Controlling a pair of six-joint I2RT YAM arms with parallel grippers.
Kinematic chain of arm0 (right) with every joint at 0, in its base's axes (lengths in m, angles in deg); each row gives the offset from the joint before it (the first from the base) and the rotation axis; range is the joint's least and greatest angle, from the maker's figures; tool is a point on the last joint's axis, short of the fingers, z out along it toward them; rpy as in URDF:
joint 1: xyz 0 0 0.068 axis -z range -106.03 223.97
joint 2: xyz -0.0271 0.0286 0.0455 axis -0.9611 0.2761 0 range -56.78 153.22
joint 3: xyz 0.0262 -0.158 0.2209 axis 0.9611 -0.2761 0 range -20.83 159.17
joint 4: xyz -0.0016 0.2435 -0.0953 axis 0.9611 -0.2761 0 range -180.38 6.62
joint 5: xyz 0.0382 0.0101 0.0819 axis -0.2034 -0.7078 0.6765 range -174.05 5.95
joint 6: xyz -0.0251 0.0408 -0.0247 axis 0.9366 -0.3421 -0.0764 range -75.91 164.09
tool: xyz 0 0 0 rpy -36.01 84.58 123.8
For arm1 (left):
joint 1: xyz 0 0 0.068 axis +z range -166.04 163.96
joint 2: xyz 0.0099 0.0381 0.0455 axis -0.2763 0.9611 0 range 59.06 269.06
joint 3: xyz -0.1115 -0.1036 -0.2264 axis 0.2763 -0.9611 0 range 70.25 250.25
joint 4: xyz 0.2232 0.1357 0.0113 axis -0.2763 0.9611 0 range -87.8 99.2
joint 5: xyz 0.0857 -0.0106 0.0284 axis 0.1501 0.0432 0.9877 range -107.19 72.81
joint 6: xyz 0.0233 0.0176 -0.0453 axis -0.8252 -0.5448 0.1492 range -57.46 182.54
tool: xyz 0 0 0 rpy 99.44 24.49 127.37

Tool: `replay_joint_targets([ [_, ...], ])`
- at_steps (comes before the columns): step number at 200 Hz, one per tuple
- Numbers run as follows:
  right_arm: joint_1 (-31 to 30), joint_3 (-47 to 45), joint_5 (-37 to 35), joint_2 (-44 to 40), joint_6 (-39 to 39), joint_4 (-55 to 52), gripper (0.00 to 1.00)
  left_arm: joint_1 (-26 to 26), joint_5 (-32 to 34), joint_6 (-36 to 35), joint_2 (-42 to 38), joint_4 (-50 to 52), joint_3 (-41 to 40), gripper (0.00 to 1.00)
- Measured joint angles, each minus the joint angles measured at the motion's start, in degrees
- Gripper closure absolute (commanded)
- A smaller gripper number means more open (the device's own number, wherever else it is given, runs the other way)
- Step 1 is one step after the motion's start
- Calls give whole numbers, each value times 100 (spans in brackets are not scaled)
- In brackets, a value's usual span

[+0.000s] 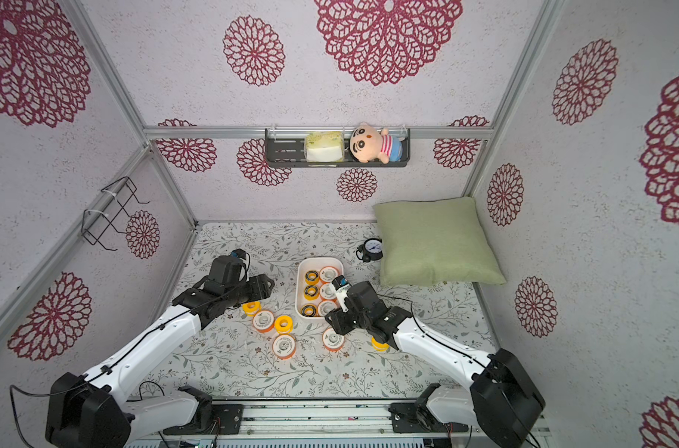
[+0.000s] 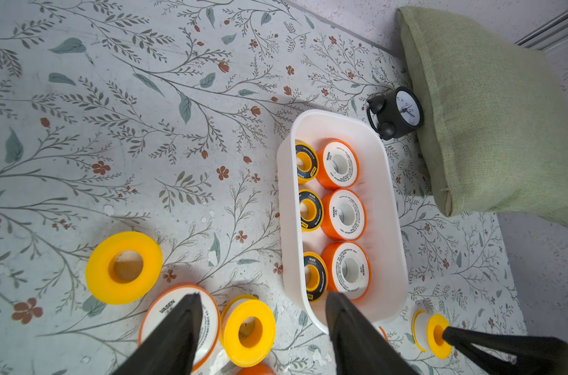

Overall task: Put the sealing tape into the storage box
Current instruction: Pick up the sealing tape at the center of the board.

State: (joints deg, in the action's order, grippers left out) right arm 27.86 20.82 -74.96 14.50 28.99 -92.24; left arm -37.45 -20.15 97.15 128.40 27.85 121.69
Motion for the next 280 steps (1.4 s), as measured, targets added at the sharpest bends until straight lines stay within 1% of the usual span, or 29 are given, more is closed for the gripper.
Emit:
replay_joint_targets([
  [42, -669, -216, -251, 61, 2, -216, 42, 57, 0, 15, -98, -2, -90, 32],
  [87, -1027, -221, -686, 422, -55, -201, 42, 72, 0, 33, -120, 0, -166, 32],
  [134, -1108, -26, -1038, 931, -52, -201, 42, 81, 0, 35, -118, -4, -168, 32],
  [188, -1113, 140, -1086, 1209, -37, -197, 43, 87, -87, 35, -83, -26, -168, 32],
  [243, -1139, 264, -1086, 1611, -35, -221, 50, 96, -129, 35, 24, -98, -170, 32],
  [264, -1161, 267, -1095, 1718, -35, -232, 52, 96, -142, 33, 46, -103, -170, 32],
  [280, -1174, 293, -1161, 1770, -33, -236, 55, 96, -151, 33, 50, -101, -175, 32],
])
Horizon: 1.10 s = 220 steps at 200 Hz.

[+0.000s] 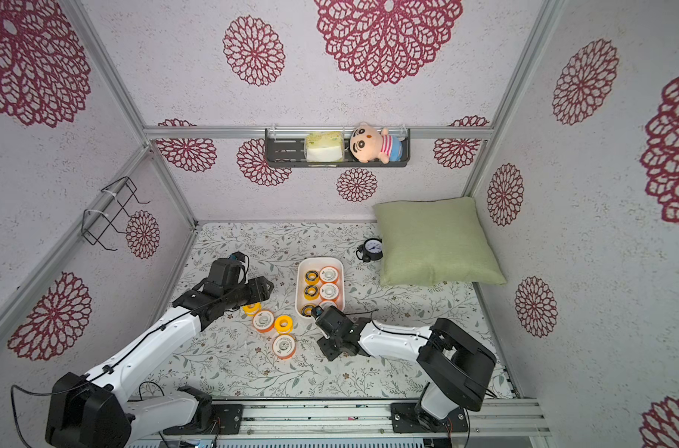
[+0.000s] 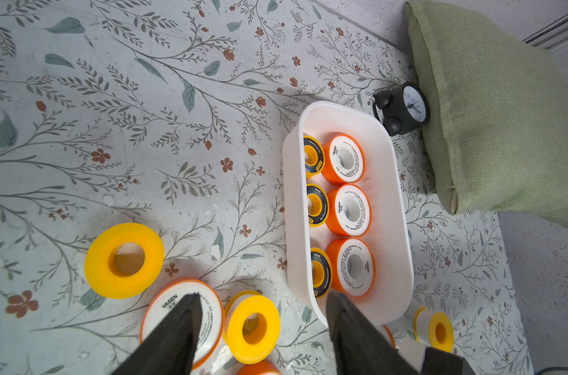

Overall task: Put the sealing tape into the storage box
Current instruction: Pick up the sealing tape at the center of the board.

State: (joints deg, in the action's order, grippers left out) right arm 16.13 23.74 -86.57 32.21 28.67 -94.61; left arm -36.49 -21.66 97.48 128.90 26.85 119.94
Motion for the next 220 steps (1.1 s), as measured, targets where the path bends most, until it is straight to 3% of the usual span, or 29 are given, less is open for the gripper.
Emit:
replay_joint_targets([
  [48, -13, 162, -256, 208, 42, -2, 62, 15, -22, 0, 37, -7, 0, 32],
  [124, -72, 404, -599, 514, 92, 26, 59, 22, -42, -2, 35, -9, 0, 32],
  [154, -85, 446, -664, 555, 120, 42, 68, 37, -42, -4, 37, -7, 0, 32],
  [220, -79, 118, -455, -11, 133, 61, 71, 55, -227, -70, 190, -42, 0, 32],
])
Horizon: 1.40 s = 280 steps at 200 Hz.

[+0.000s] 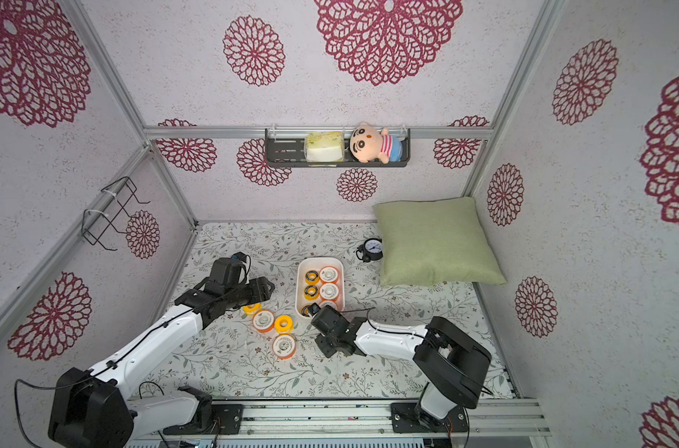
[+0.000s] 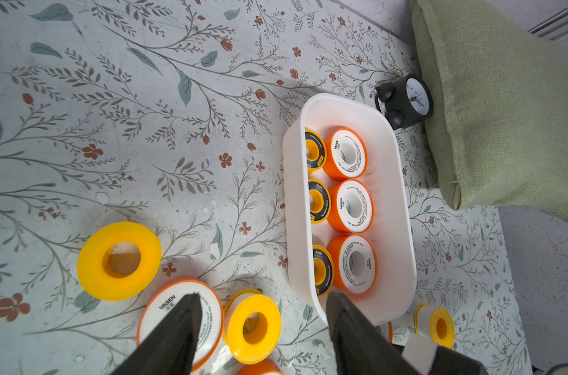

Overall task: Put the sealing tape into the storage box
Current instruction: Pick up the sealing tape at the center of the board, then place the sealing tape in the storage box.

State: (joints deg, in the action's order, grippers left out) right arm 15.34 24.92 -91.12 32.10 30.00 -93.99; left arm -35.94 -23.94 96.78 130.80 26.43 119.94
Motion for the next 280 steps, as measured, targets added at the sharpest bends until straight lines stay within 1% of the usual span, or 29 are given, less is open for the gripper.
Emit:
replay_joint_targets([
  [28, 52, -149, 214, -417, -7, 2, 71, 4, -367, -13, 214, -133, 2, 33],
  [50, 160, -238, 472, -817, -11, 81, 71, 0, -728, -9, 573, -260, 48, 36],
  [94, 566, -317, 1097, -1513, -63, 490, 71, -136, -1080, -11, 1261, -435, 332, 49],
  [103, 702, -315, 1213, -1598, -81, 612, 71, -168, -1115, -20, 1392, -507, 411, 53],
  [113, 859, -297, 1322, -1646, -101, 697, 71, -192, -1204, -26, 1554, -616, 496, 54],
  [129, 1091, -188, 1401, -1631, -109, 743, 71, -199, -1335, -35, 1792, -820, 568, 59],
  [151, 1412, 114, 1486, -1488, -111, 787, 70, -208, -1438, -17, 2142, -1008, 667, 65],
  [185, 1762, 780, 1495, -942, -98, 846, 69, -210, -1436, 9, 2457, -1134, 726, 66],
  [200, 1867, 1032, 1484, -667, -98, 857, 69, -210, -1451, 22, 2509, -1167, 728, 69],
  [205, 1893, 1104, 1480, -573, -98, 855, 69, -210, -1471, 35, 2529, -1178, 728, 71],
  [222, 1967, 1355, 1432, -262, -101, 817, 69, -210, -1554, 39, 2586, -1257, 728, 72],
  [235, 2004, 1572, 1331, -13, -101, 721, 70, -210, -1611, 52, 2634, -1294, 739, 75],
  [273, 2050, 2170, 1115, 647, -94, 485, 70, -210, -1700, 74, 2778, -1327, 761, 77],
  [280, 2050, 2243, 1082, 737, -94, 442, 70, -210, -1707, 76, 2804, -1327, 761, 80],
])
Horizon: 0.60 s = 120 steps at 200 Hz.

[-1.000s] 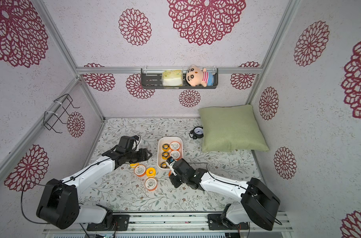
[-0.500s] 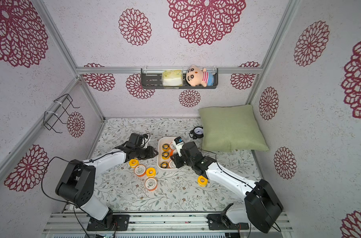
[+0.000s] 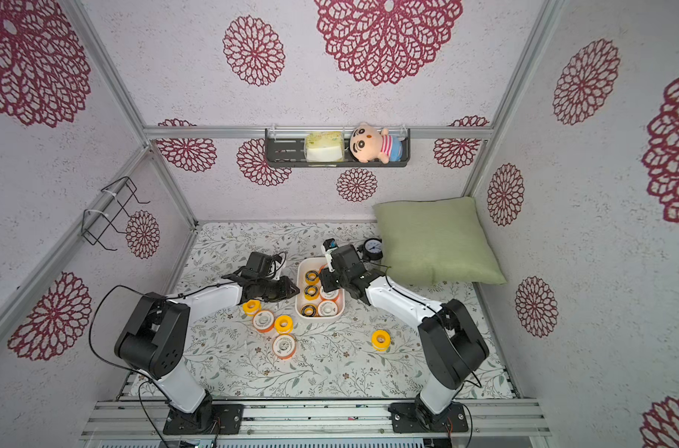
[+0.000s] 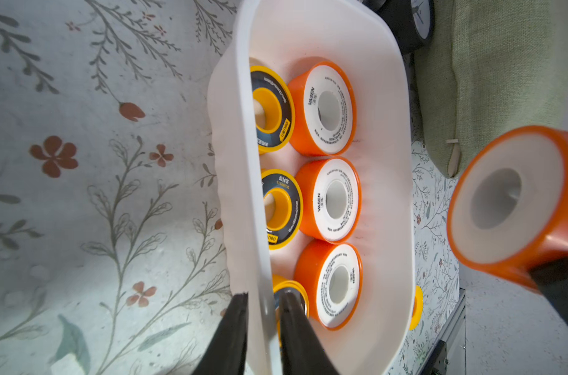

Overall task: Put the sealing tape into the storage box
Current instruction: Place the sealing tape in the storage box.

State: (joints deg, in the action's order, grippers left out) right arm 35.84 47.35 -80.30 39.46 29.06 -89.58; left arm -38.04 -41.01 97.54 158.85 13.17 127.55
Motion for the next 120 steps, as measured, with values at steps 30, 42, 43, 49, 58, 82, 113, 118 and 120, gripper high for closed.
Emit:
replay_joint_targets([
  [30, 0, 295, -173, 310, -2, -199, 70, -4, -52, 28, 28, -39, 28, 84],
  [42, 0, 476, -267, 459, -2, -313, 70, -4, -57, 42, 33, -39, 31, 85],
  [43, 0, 487, -273, 468, -2, -319, 70, -4, -57, 42, 33, -39, 33, 85],
  [49, 0, 575, -323, 542, -2, -367, 70, -7, -59, 44, 35, -39, 33, 85],
  [58, 0, 706, -404, 656, -2, -435, 70, -9, -61, 44, 39, -39, 39, 85],
  [82, 0, 1064, -557, 968, -2, -664, 70, -9, -92, 59, 87, -44, 87, 86],
  [113, 0, 1384, -723, 1290, 2, -927, 70, -9, -116, 63, 107, -76, 94, 86],
  [118, 0, 1427, -741, 1331, 4, -968, 70, -9, -116, 63, 107, -76, 94, 86],
  [120, 0, 1445, -748, 1346, 4, -986, 70, -9, -116, 63, 107, -74, 94, 86],
])
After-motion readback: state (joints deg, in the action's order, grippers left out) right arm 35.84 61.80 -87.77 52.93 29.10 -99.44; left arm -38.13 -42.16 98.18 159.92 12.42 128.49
